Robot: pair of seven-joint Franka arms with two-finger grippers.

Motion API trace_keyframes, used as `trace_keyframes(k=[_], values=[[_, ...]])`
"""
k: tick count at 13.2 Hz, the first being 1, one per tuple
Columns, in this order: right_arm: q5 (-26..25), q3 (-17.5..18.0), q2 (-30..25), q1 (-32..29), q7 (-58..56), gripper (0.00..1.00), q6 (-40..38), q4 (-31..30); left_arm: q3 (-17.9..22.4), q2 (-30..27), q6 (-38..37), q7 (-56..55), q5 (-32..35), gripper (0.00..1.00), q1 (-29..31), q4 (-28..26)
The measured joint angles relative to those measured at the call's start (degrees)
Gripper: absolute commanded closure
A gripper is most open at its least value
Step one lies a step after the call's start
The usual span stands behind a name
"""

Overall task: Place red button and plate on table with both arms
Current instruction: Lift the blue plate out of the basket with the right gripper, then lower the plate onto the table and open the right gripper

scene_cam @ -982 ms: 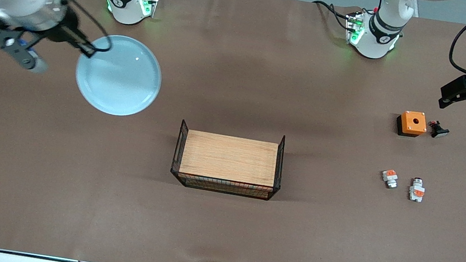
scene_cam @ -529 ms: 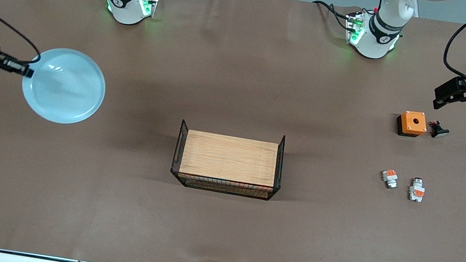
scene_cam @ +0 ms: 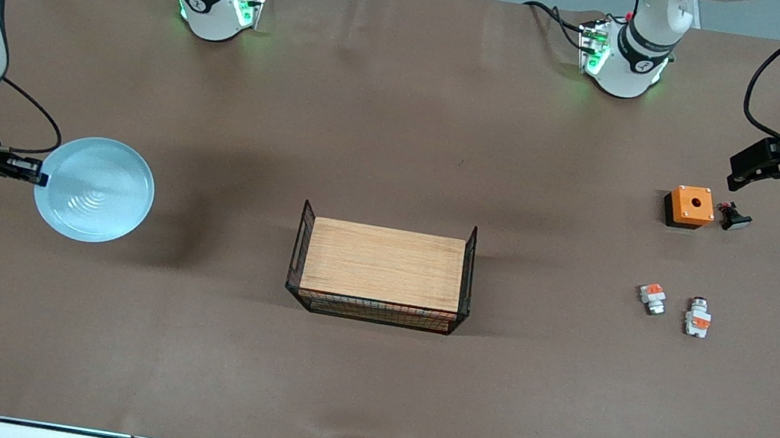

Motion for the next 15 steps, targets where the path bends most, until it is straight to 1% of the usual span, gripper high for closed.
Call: trace_keyframes(k=[4,8,10,15], values=[[-0.08,0.0,5.2,-1.45,-3.03,0.99,4.1,-1.08,0.01,0.0,0.22,-0.01,0.0,0.0,0.19,-0.08],[-0.14,-0.01,8.32,-2.62,-7.8,0.99,12.77,-5.62,0.01,0.0,0.29,-0.01,0.0,0.0,0.2,-0.11],[-0.14,-0.01,10.2,-3.37,-10.57,0.99,16.45,-6.85,0.01,0.0,0.3,-0.01,0.0,0.0,0.21,-0.16],[-0.14,0.08,14.44,-3.83,-12.41,0.98,20.62,-7.18,0.01,0.0,0.33,-0.01,0.0,0.0,0.21,-0.18]])
